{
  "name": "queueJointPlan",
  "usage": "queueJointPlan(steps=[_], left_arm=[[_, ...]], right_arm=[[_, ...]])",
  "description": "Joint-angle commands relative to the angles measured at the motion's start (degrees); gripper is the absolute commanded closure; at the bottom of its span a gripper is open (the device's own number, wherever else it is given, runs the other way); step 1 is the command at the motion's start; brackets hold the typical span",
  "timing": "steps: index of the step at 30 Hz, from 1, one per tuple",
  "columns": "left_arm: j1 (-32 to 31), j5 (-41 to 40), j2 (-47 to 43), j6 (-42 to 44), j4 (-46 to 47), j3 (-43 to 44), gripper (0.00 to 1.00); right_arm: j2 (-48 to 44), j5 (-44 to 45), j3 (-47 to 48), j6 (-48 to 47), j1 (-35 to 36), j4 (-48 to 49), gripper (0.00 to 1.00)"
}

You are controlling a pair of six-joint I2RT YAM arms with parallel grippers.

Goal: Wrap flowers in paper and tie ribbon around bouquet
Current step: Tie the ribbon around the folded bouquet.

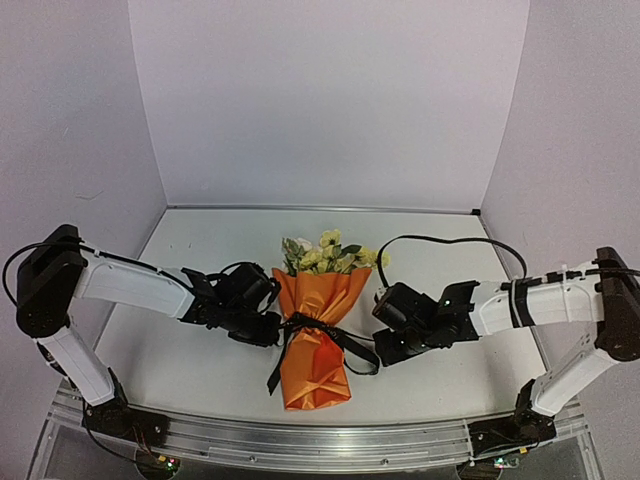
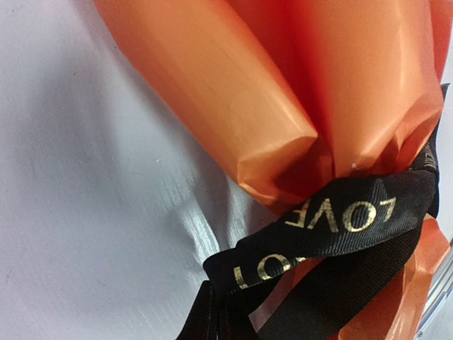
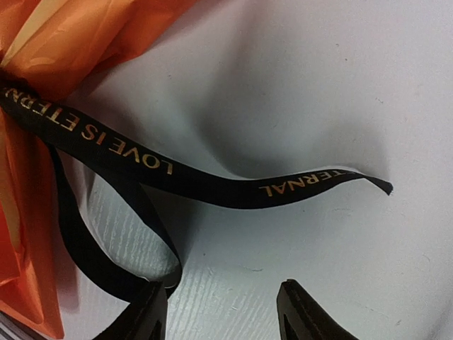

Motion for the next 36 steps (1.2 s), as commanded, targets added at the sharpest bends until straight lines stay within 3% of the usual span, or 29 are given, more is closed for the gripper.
queueJointPlan(steps=[1,27,31,36], left_arm=[[-0.29,-3.42,-4.13,0.38,1.27,-0.81,1.00],[-0.32,-4.11,-7.50,0.51,0.94,-2.90,1.00],[-0.33,-5.14,-8.80,0.12,1.05,-3.97,1.00],[-0.32,-6.41,-9.36,0.40,0.59,-4.07,1.00]], right_arm=[[3.30,1.45,3.17,3.26,1.10,-0.33,0.45],[11.86,4.26,5.26,12.60,5.19,-1.50,0.59],[12.21,4.93,4.52,12.93,5.21,-0.46,0.68],[11.87,5.76,4.17,12.61,5.19,0.05,0.87]])
